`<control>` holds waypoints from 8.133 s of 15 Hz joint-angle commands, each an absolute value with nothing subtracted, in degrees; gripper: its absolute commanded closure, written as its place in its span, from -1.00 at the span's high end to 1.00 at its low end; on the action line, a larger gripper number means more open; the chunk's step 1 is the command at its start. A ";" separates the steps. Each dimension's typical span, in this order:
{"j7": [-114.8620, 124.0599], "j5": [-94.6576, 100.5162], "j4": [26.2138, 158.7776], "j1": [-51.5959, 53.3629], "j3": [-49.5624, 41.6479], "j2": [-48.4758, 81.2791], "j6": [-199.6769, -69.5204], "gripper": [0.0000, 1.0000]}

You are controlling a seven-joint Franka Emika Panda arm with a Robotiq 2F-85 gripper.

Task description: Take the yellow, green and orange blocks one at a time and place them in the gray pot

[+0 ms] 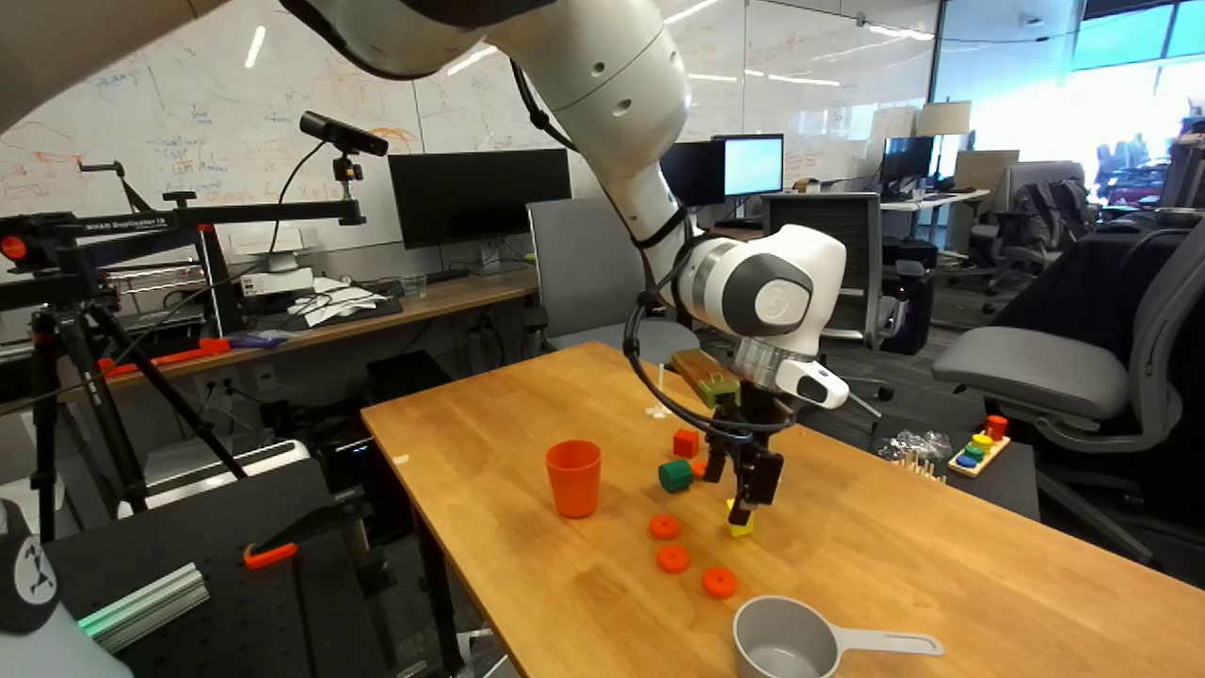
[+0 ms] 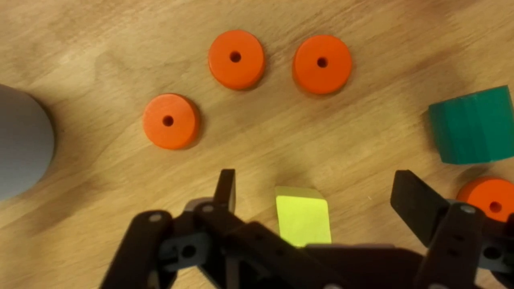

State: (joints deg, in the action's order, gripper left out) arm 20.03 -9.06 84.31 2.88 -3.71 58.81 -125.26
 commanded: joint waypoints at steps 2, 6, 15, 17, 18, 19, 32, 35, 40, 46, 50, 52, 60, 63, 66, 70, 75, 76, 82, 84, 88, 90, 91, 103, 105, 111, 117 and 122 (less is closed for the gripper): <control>19.83 -8.36 79.71 2.50 -3.50 61.81 -123.28 1.00; 19.86 -7.88 76.70 2.69 -3.75 64.66 -123.15 0.47; 20.49 -6.18 73.68 3.31 -4.56 66.04 -121.28 -0.77; 20.41 -5.95 75.63 3.47 -4.52 64.46 -121.92 -0.73; 20.25 -5.88 76.50 3.53 -4.46 63.72 -122.10 -0.73; 20.36 -5.98 77.89 3.59 -4.47 62.58 -122.54 -0.73; 22.54 -6.55 110.25 1.31 -9.42 36.59 -129.13 -0.72; 23.10 -6.89 115.40 -0.81 -11.51 31.61 -129.02 -0.72; 22.38 -7.90 118.16 -5.24 -12.76 28.25 -128.38 -0.72; 21.81 -9.06 118.72 -7.28 -12.00 28.14 -128.04 0.63; 20.69 -9.62 117.96 -7.23 -10.95 28.93 -127.99 1.00; 19.51 -10.59 116.90 -6.62 -8.91 30.07 -128.28 1.00; 19.31 -7.48 105.78 4.86 0.31 41.37 -131.13 1.00; 19.10 -4.85 99.38 8.35 -0.10 46.04 -128.45 1.00; 19.69 -1.77 94.00 10.21 -1.41 49.16 -126.01 1.00; 19.36 -0.28 86.98 10.08 -1.74 53.89 -124.51 1.00; 18.28 -2.25 81.40 9.41 0.23 59.34 -125.25 1.00; 18.22 -2.50 80.69 9.34 0.50 60.17 -125.38 1.00; 18.26 -2.29 77.40 9.24 0.06 63.54 -125.62 0.50; 18.21 -2.24 77.00 9.05 -0.18 63.87 -125.76 0.31; 18.65 -2.27 77.06 8.63 -0.70 63.33 -125.90 -0.34; 18.84 -2.09 78.06 8.40 -1.28 62.13 -126.25 -0.65; 18.96 -2.05 78.57 8.23 -1.65 61.49 -126.47 -0.65; 22.55 -3.19 96.20 3.41 -6.39 44.07 -130.29 -0.65; 23.43 -4.15 98.65 1.74 -7.12 43.66 -129.95 -0.65; 23.87 -7.49 103.83 -3.34 -8.99 44.00 -129.20 -0.65; 24.66 -9.09 105.06 -5.22 -9.99 43.23 -129.02 -0.65; 24.34 -10.63 103.78 -5.80 -8.94 44.68 -127.83 0.80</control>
State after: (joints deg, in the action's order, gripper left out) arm 24.44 -9.01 102.86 -5.67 -9.73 45.74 -128.66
